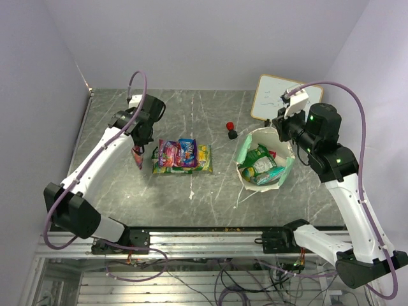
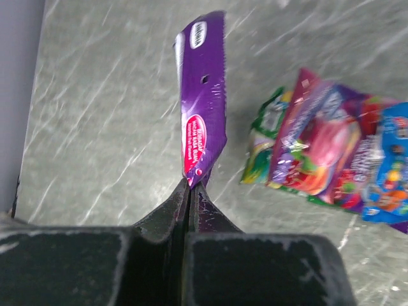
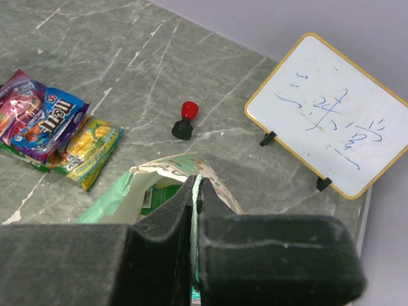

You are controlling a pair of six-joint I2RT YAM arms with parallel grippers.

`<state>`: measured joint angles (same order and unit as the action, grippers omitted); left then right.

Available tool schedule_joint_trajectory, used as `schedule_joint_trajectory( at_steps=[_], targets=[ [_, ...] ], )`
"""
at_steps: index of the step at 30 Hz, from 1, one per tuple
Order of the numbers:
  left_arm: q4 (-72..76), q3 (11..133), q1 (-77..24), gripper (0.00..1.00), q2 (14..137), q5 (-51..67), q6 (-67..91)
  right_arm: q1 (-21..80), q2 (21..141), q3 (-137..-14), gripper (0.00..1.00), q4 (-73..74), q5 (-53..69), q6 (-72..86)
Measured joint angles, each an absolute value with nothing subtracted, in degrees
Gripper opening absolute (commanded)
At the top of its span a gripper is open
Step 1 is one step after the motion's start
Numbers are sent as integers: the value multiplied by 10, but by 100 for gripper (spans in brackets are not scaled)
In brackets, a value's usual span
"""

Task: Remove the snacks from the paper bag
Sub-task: Place the snack at the center of the board.

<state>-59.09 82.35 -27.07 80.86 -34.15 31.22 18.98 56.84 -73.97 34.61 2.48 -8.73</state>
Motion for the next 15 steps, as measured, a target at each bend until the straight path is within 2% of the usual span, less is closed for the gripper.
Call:
schedule_joint_trajectory(
  at_steps=[6, 11, 15],
  targets=[
    [-653, 775, -251, 7, 811, -343, 387, 190, 568, -740, 0, 346, 28, -89],
    [-659, 703, -244, 7, 789, -329, 420, 190, 566, -738, 0, 346, 28, -88],
    [-630, 702, -228, 7, 826, -315, 423, 190, 566, -738, 0, 347, 31, -90]
  ],
)
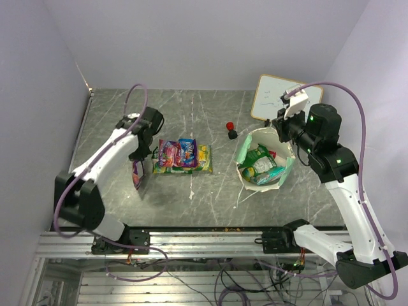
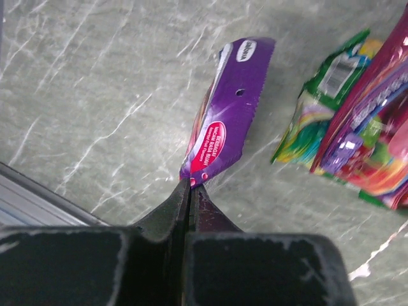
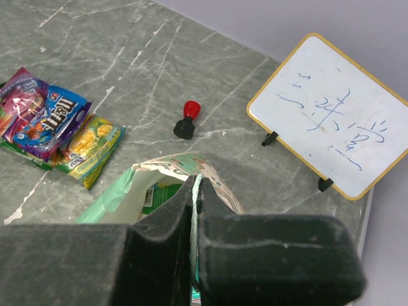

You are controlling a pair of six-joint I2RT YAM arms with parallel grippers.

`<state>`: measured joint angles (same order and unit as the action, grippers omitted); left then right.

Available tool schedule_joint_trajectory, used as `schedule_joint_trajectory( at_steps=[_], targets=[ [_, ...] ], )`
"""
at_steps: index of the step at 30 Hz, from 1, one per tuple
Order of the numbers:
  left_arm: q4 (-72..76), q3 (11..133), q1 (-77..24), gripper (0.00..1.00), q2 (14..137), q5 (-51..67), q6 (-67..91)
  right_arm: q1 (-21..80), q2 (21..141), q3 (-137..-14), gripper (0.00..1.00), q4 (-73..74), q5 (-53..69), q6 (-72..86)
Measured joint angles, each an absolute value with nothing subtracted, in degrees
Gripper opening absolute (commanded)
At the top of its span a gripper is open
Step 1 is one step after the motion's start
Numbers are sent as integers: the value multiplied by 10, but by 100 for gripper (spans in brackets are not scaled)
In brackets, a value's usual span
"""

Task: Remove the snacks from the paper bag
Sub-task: Place the snack at the center of the board.

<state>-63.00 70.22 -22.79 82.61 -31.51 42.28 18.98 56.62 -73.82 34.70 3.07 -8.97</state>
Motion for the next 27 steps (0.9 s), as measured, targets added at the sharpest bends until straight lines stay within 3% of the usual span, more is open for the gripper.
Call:
schedule_joint_trajectory(
  at_steps=[7, 11, 19, 24, 27],
  targets=[
    [-564, 827, -190, 9, 1022, -256, 439, 190, 566, -741, 0, 351, 31, -95],
    [-536, 834, -183, 26, 1063, -204, 447, 190, 564, -746, 0, 354, 31, -94],
    [-523, 811, -183, 77, 1030, -148, 450, 190, 549, -744, 0, 363, 32, -86],
    [-536, 833, -181, 82, 972, -140, 440, 190, 552, -744, 0, 363, 32, -86],
    [-518, 852, -181, 95, 929, -100, 437, 190, 555, -744, 0, 363, 39, -91]
  ],
)
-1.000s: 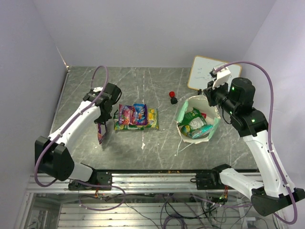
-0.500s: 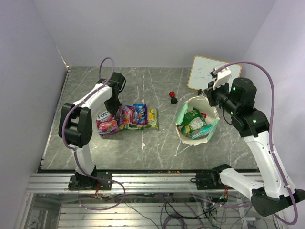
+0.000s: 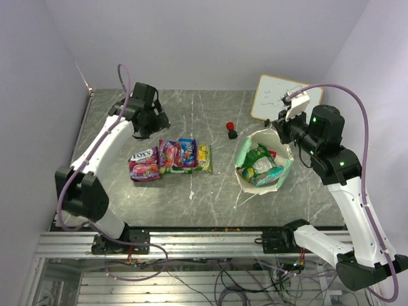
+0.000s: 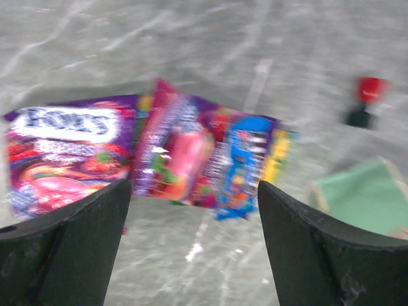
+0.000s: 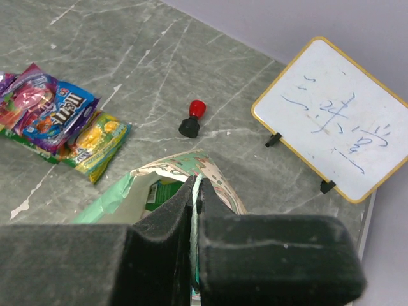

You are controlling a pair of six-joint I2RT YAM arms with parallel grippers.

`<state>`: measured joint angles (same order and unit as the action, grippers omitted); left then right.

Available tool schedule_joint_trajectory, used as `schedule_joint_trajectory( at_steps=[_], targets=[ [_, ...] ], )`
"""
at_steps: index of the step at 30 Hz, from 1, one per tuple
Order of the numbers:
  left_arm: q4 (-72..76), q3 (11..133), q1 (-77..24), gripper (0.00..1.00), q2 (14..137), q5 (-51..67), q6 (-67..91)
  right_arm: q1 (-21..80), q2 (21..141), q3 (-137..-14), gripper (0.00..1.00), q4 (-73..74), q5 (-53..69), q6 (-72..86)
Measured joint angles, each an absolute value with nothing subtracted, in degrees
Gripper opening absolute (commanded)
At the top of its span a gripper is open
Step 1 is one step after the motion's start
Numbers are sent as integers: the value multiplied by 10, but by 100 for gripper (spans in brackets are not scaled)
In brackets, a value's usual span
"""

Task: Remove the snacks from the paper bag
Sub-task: Place the snack at the center of the board, then pick up the snack from the paper bag.

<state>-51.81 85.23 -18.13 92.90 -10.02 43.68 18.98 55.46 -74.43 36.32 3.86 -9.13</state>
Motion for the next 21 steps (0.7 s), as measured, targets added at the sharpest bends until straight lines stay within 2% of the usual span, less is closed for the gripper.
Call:
schedule_joint_trajectory(
  at_steps=[4, 10, 14, 21],
  targets=[
    [-405, 818, -205, 93, 850, -7, 432, 190, 553, -744, 0, 363, 87, -108],
    [-216, 767, -367, 87, 802, 65, 407, 190, 541, -718, 0, 361, 240, -100],
    [-125, 698, -451, 87, 774, 75, 383, 190, 534, -682, 0, 352, 312, -61],
    [-16, 597, -584, 76, 716, 46, 310, 190, 520, -663, 0, 335, 356, -19]
  ],
)
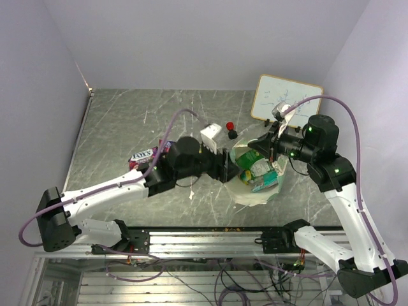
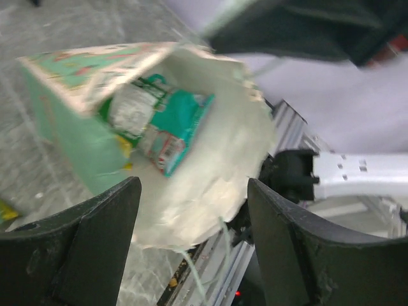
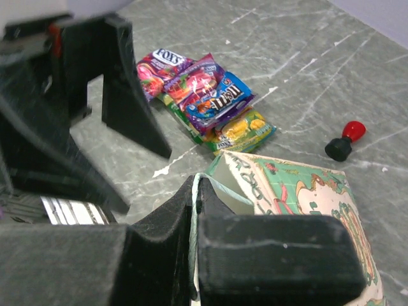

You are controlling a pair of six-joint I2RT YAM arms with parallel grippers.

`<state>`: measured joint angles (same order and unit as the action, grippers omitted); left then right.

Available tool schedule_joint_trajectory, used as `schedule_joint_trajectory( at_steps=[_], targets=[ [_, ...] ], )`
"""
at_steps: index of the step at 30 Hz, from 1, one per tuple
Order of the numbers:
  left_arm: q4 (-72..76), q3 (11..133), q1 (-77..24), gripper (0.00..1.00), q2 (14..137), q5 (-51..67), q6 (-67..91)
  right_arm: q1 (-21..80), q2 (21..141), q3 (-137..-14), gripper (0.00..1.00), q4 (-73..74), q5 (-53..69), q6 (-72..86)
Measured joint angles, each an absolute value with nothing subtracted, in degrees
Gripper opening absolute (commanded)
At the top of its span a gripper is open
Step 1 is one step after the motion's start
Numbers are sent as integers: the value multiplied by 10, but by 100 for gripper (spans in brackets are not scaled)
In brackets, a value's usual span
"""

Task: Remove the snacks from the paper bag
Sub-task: Pick up the snack from the paper bag.

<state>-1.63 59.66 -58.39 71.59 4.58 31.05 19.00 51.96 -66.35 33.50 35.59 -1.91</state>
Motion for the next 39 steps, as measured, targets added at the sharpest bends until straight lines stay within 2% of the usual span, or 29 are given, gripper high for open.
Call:
schedule_joint_trajectory(
  at_steps=[8, 13, 15, 23, 27, 30, 32, 39],
  targets=[
    [77, 566, -729, 65, 756, -29, 212, 190, 515, -667, 0, 334, 358, 11],
    [121, 549, -763, 46, 825, -88, 153, 190, 524, -693, 0, 351, 341, 16],
    [133, 549, -771, 42, 856, -115, 130, 190, 530, -703, 0, 356, 335, 16],
    [174, 566, -776, 38, 959, -201, 71, 190, 549, -732, 0, 379, 315, 14],
    [175, 601, -776, 40, 1002, -239, 54, 190, 548, -735, 0, 381, 307, 14],
    [178, 612, -776, 55, 1011, -248, 43, 190, 548, -735, 0, 382, 304, 14],
    [181, 615, -776, 61, 1011, -243, 40, 190, 547, -735, 0, 383, 302, 13],
    [186, 639, -776, 69, 1022, -187, 46, 191, 540, -735, 0, 388, 300, 10]
  ],
)
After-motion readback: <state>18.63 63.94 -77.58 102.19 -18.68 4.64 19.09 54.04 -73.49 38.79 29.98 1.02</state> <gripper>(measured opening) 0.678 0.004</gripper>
